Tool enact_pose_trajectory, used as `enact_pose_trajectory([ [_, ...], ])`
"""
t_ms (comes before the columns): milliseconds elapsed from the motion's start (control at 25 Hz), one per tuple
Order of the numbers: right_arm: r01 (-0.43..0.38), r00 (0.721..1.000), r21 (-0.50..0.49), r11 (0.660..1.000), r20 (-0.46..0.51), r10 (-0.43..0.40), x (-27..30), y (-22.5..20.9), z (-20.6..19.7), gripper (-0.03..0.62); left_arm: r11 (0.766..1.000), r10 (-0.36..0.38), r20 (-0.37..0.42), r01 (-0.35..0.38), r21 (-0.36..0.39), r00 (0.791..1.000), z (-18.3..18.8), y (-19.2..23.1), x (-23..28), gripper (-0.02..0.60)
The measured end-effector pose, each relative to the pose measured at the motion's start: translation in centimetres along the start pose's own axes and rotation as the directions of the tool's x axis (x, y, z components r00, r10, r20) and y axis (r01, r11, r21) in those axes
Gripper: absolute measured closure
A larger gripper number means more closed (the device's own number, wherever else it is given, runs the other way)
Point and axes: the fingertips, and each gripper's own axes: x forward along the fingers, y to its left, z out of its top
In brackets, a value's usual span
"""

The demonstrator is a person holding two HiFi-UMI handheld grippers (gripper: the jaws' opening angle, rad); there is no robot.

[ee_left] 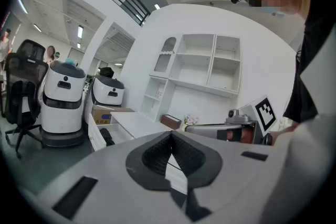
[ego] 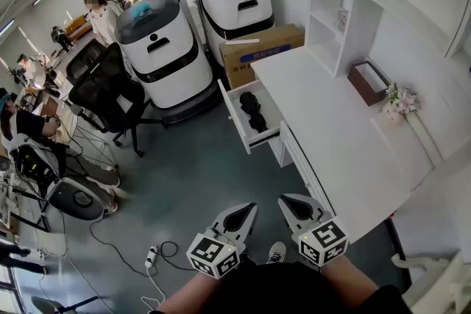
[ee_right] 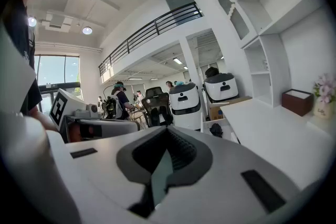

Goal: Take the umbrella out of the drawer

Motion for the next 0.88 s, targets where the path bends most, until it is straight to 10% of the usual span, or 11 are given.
enact_pose_trajectory([
  [880,-0.004,0.999,0.033,0.999,0.033,0.003,0.0,-1.4,0.5,0.594,1.000,-0.001,-0.013,0.001,0.008,1.000,0.1,0.1,1.4,0.584],
])
